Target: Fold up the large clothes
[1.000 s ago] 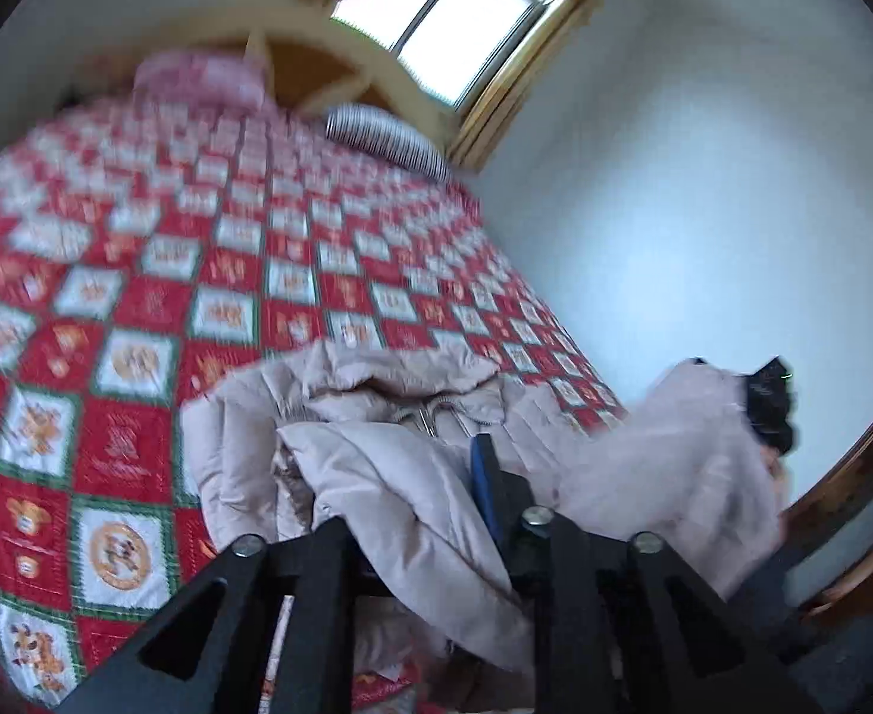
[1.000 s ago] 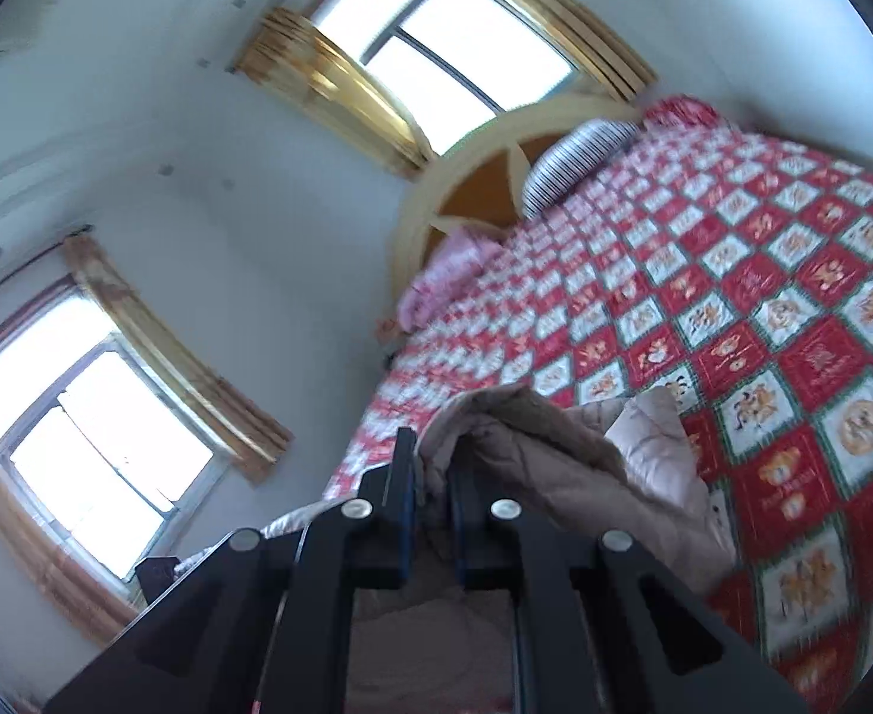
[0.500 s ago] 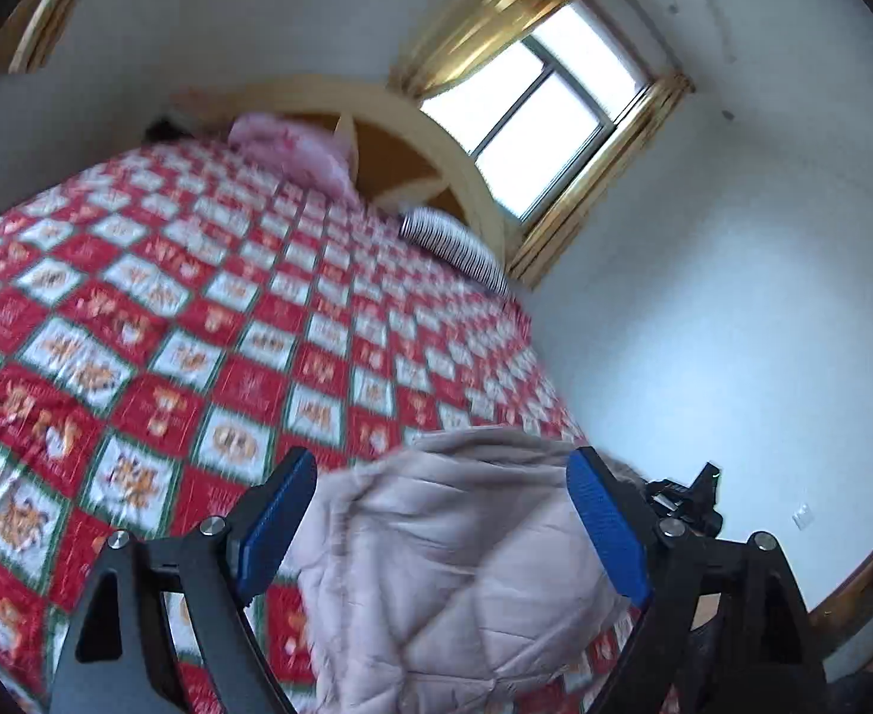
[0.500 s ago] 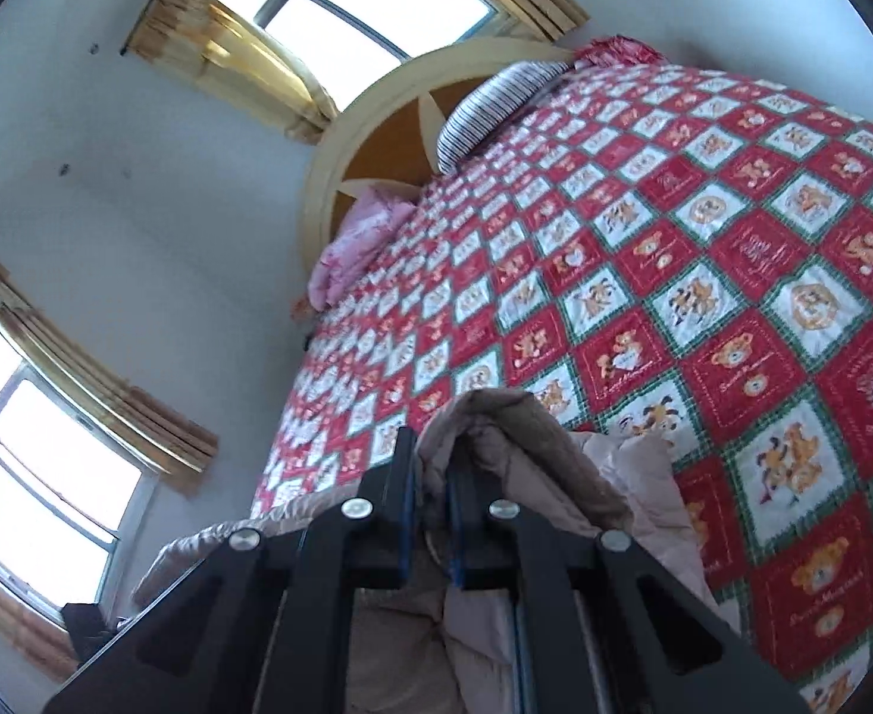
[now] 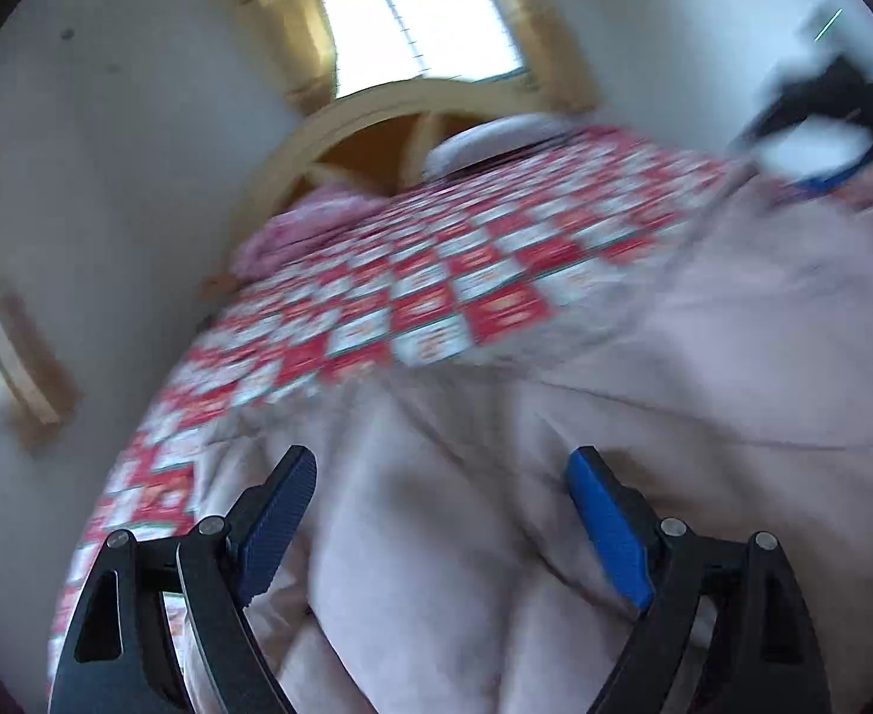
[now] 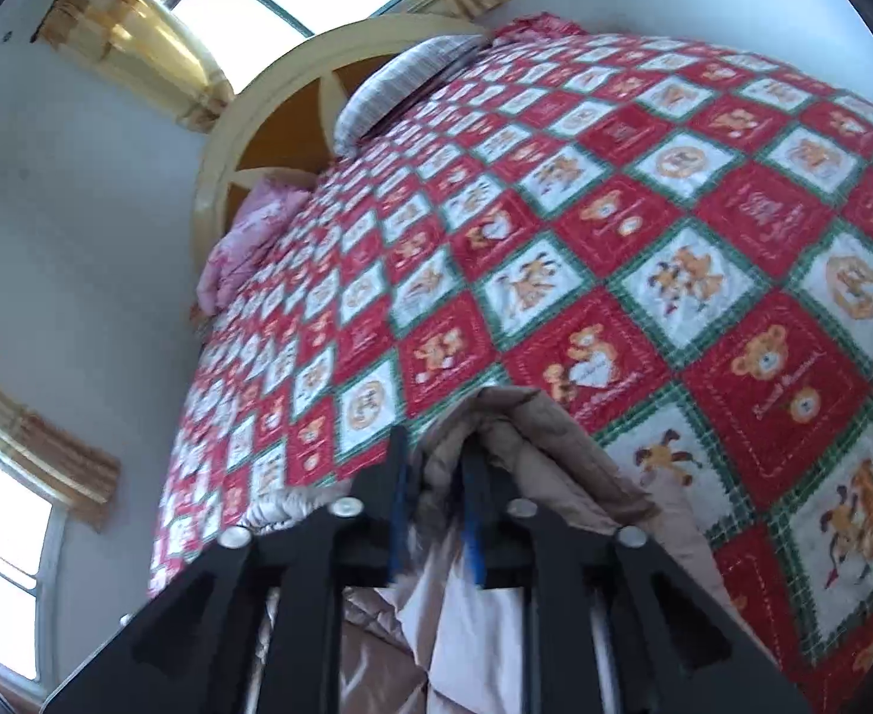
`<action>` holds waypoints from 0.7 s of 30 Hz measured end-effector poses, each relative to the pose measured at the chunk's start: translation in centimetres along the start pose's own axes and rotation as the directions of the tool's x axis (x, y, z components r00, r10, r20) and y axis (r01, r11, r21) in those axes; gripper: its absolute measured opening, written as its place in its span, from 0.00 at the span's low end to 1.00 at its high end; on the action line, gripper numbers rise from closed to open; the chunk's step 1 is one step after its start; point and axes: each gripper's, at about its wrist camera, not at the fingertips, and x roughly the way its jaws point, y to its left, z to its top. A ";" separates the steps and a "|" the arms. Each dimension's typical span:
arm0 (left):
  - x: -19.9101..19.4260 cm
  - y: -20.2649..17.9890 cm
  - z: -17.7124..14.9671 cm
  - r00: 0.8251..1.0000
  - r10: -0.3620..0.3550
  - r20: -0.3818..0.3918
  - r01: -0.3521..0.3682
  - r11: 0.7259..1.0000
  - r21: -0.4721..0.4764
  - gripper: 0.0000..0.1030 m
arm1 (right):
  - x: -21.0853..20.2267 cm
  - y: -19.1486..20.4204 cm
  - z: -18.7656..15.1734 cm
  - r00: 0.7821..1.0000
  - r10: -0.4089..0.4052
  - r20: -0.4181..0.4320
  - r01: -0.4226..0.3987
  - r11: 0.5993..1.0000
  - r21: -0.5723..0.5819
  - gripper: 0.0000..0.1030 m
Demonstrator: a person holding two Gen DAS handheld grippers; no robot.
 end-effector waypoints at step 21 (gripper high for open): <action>9.8 2.1 -0.7 0.979 -0.083 -0.185 0.039 0.972 -0.233 0.99 | 5.0 7.8 -11.7 0.992 -0.094 -0.089 0.021 0.794 -0.607 0.86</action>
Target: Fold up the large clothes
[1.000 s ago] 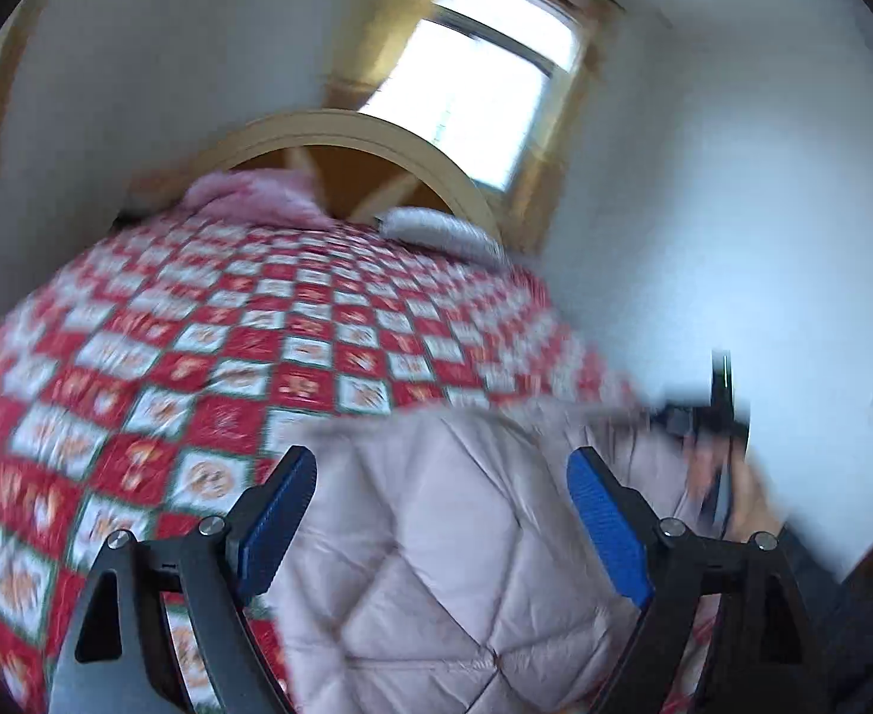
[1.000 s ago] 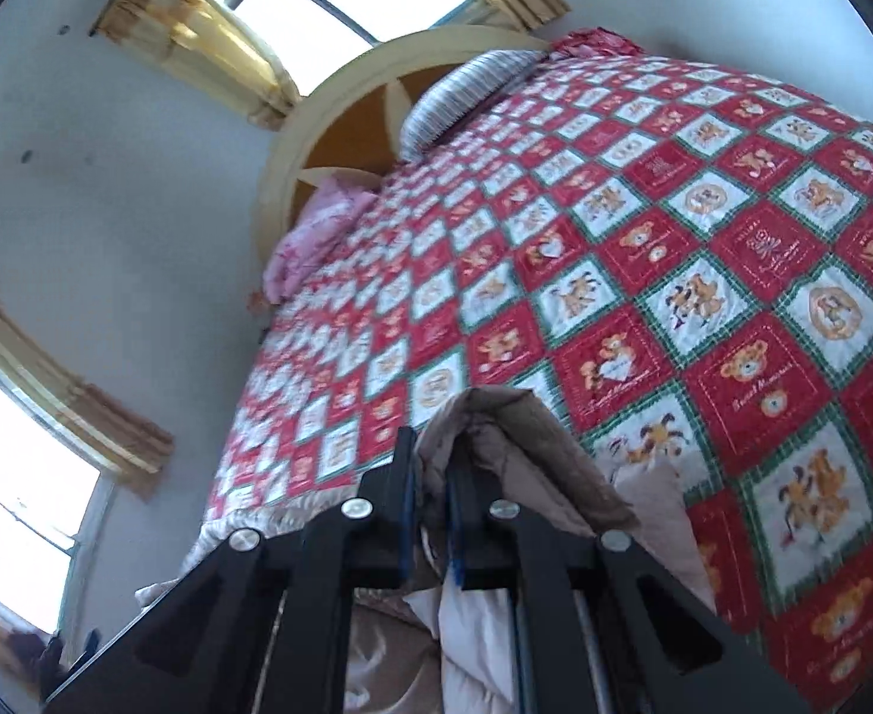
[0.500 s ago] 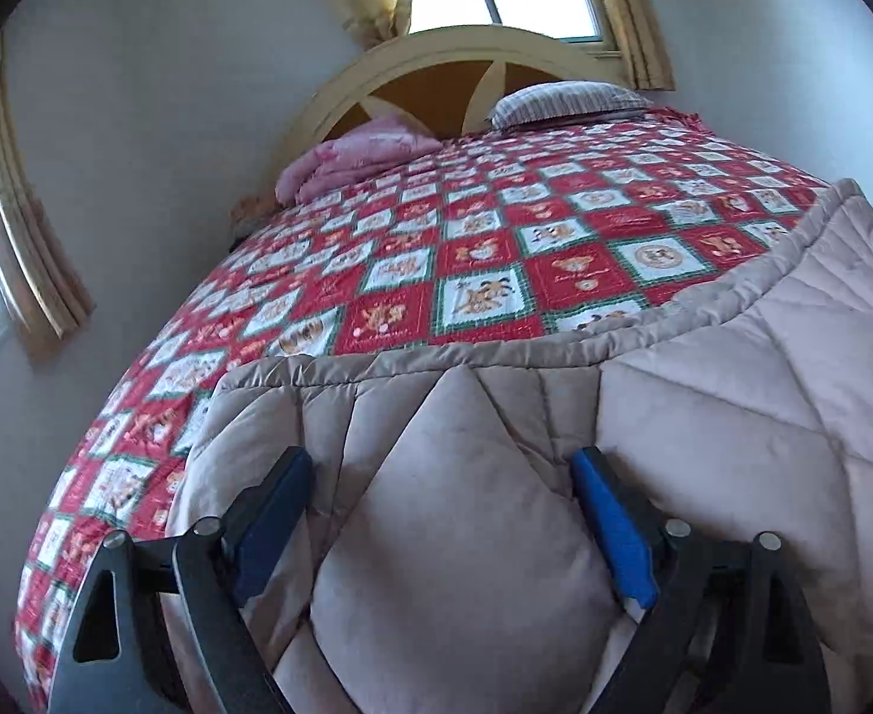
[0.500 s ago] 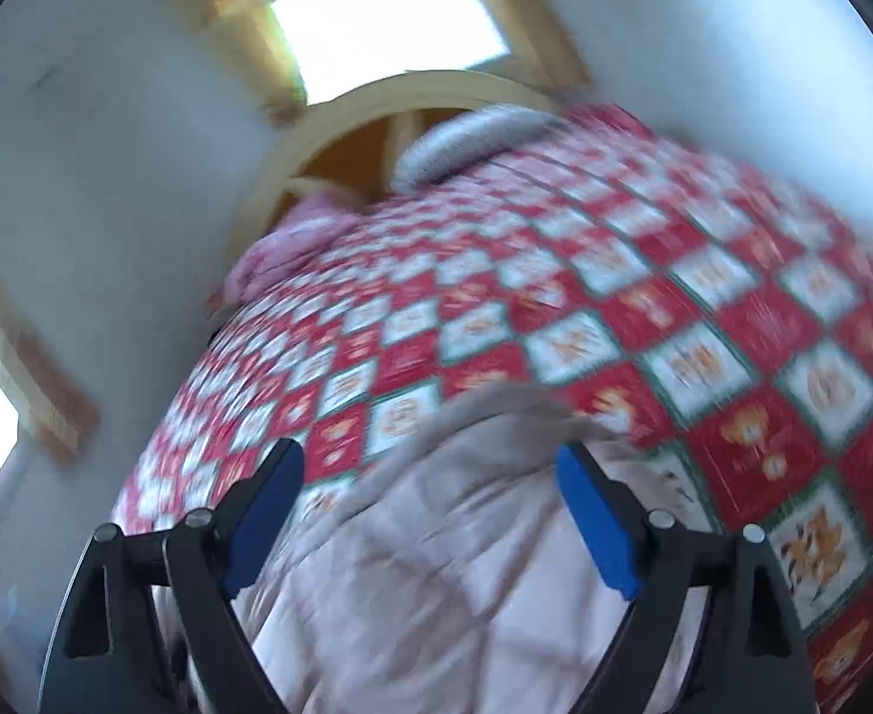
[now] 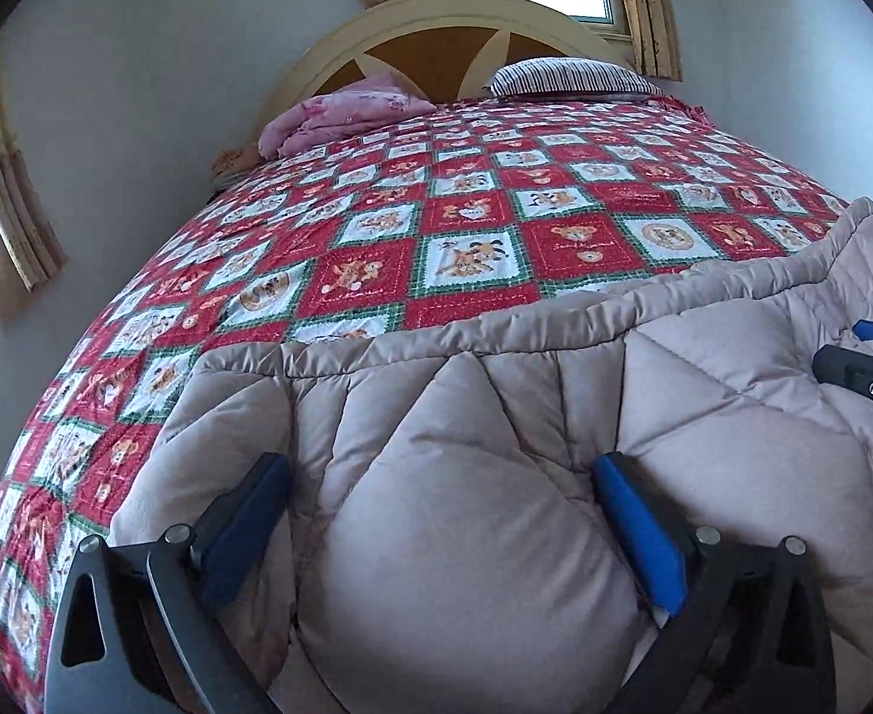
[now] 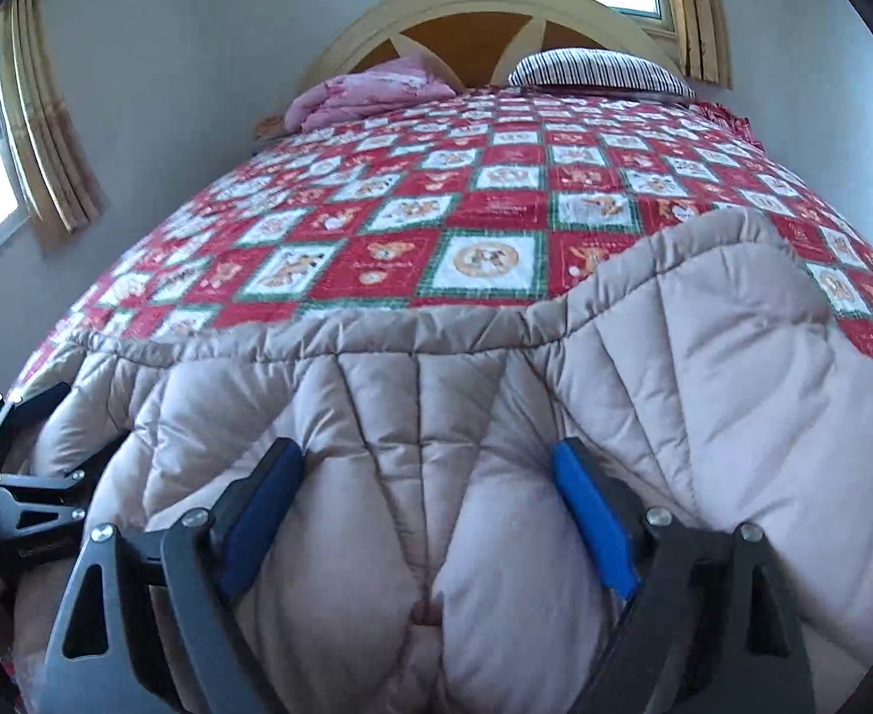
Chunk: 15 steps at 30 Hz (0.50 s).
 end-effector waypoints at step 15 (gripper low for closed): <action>1.3 -0.5 -0.2 1.000 0.004 -0.024 -0.004 1.000 0.002 0.99 | 2.3 -0.3 -0.4 0.999 -0.020 -0.040 0.020 1.000 0.018 0.89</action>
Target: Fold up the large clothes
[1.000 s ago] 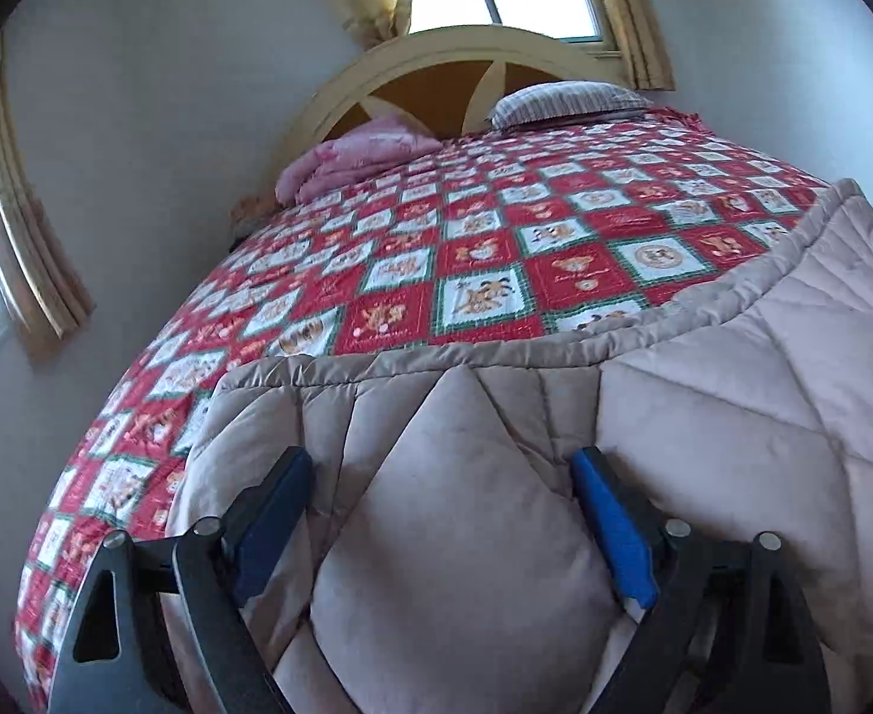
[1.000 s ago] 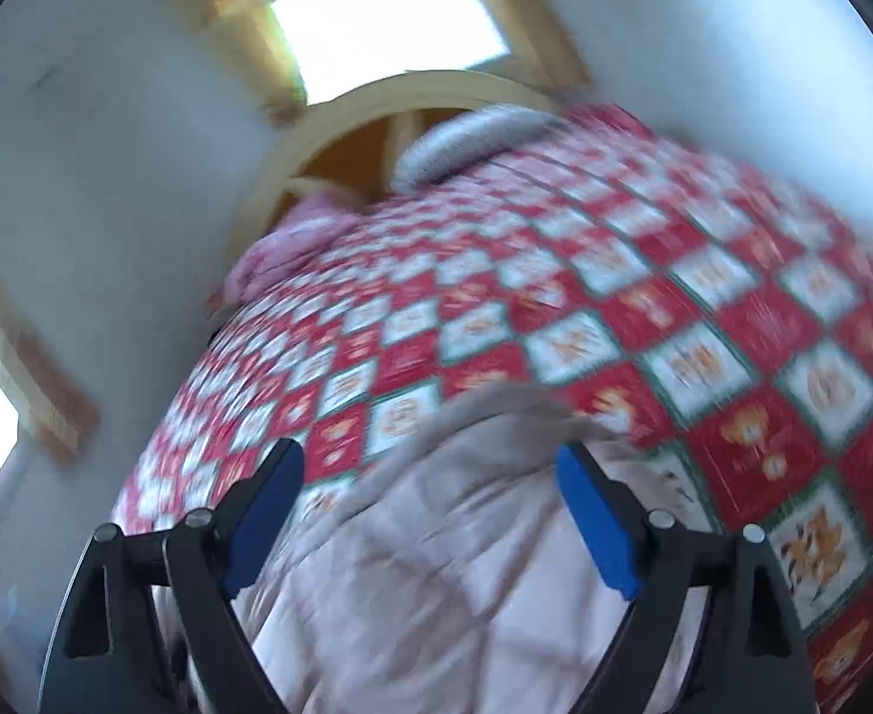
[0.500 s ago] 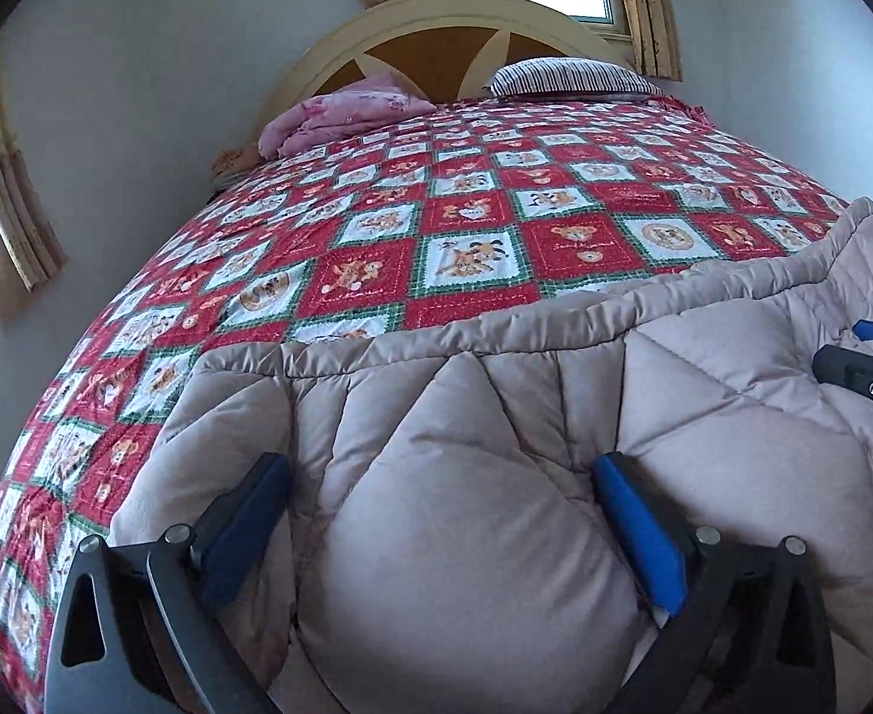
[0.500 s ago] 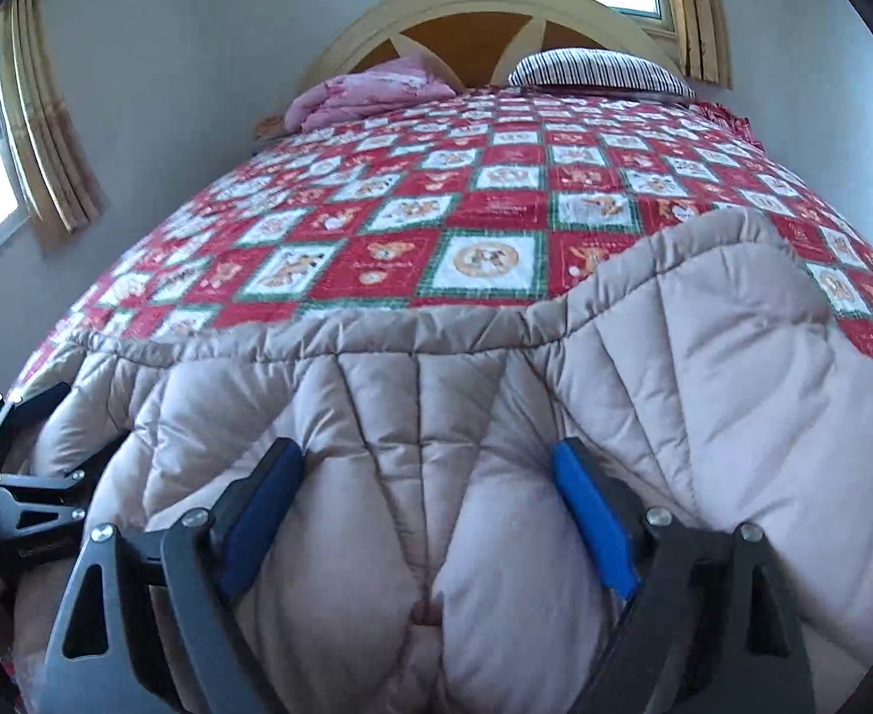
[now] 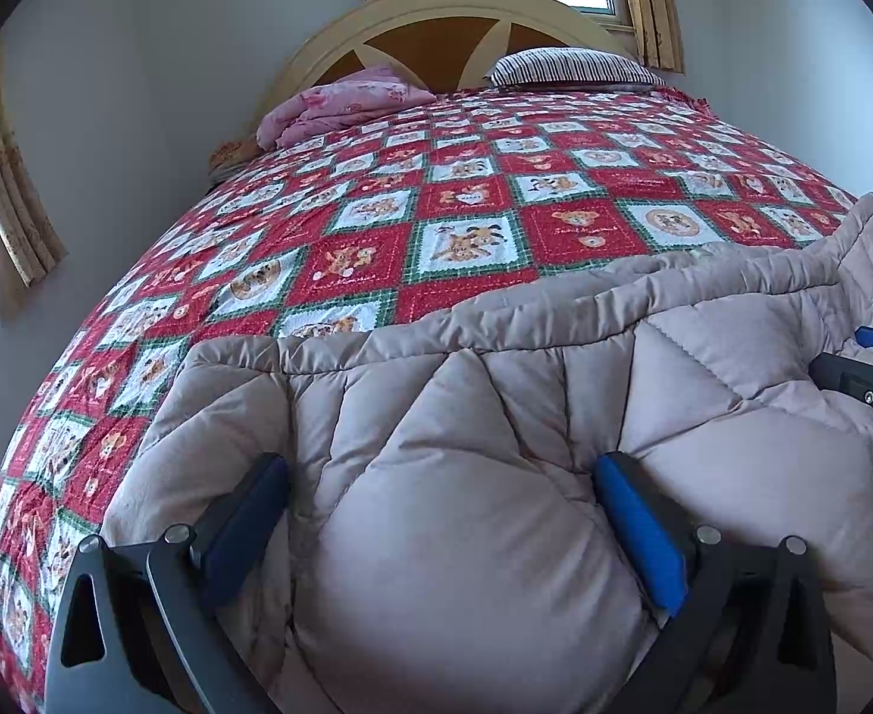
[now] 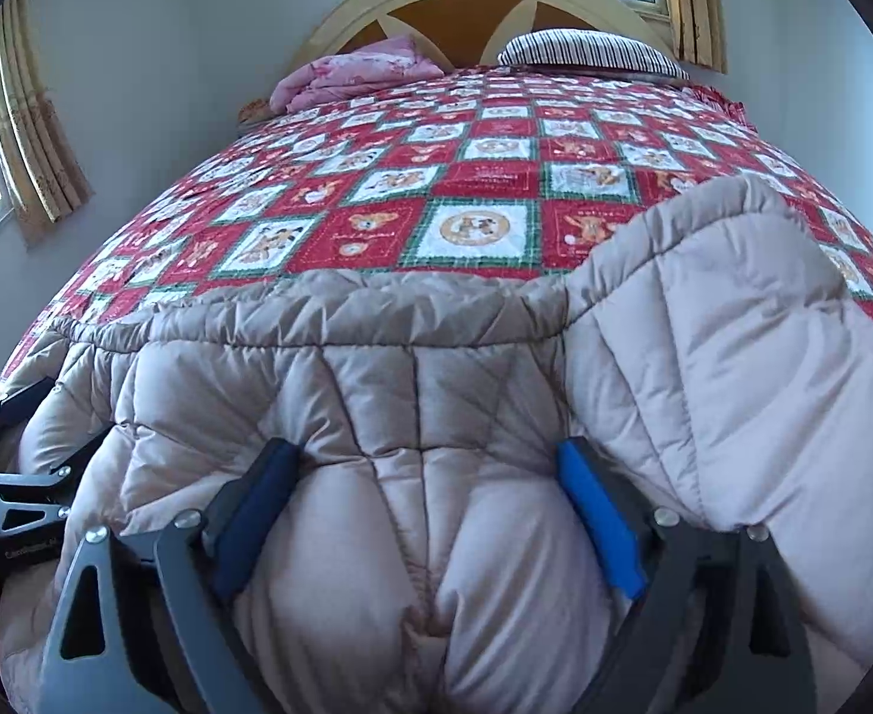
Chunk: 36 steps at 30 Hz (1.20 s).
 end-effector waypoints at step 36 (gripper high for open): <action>5.9 4.1 2.9 0.985 0.154 -0.078 -0.164 0.974 -0.154 0.99 | 0.6 0.5 0.0 0.999 -0.043 -0.010 0.043 0.999 -0.016 0.91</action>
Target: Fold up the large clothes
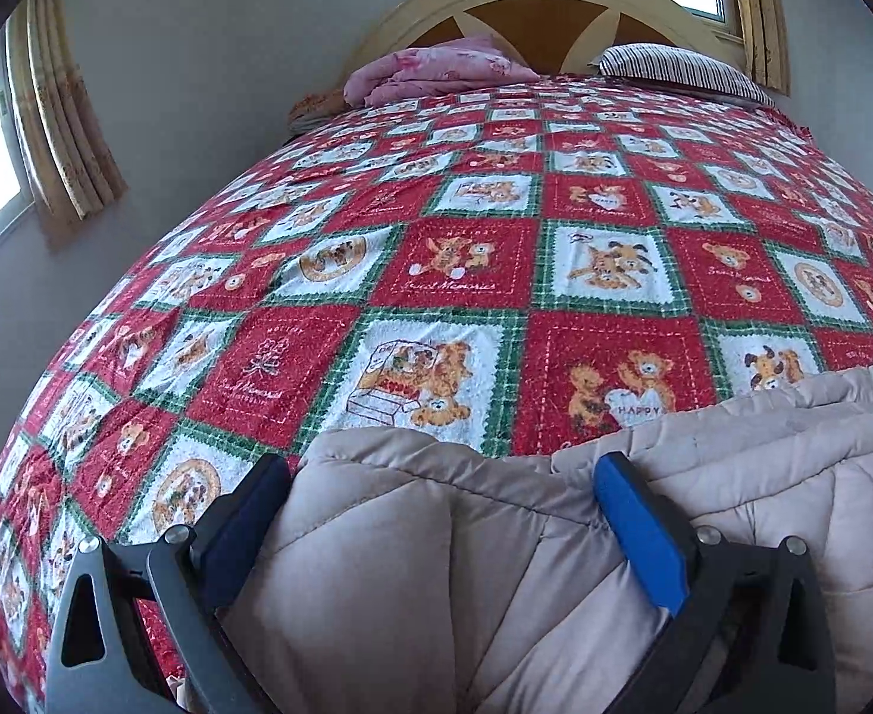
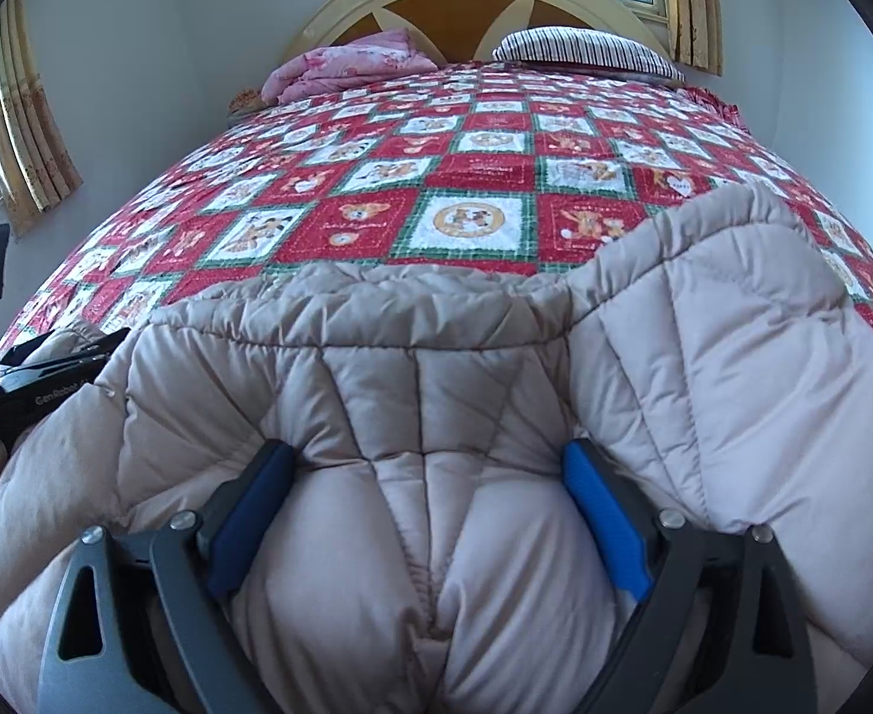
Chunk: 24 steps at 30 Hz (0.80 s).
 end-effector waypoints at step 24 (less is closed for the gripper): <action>-2.1 -0.5 1.0 0.999 0.045 0.010 -0.045 0.998 0.053 0.99 | -0.7 -8.4 1.3 0.996 -0.069 0.057 0.059 0.985 0.164 0.95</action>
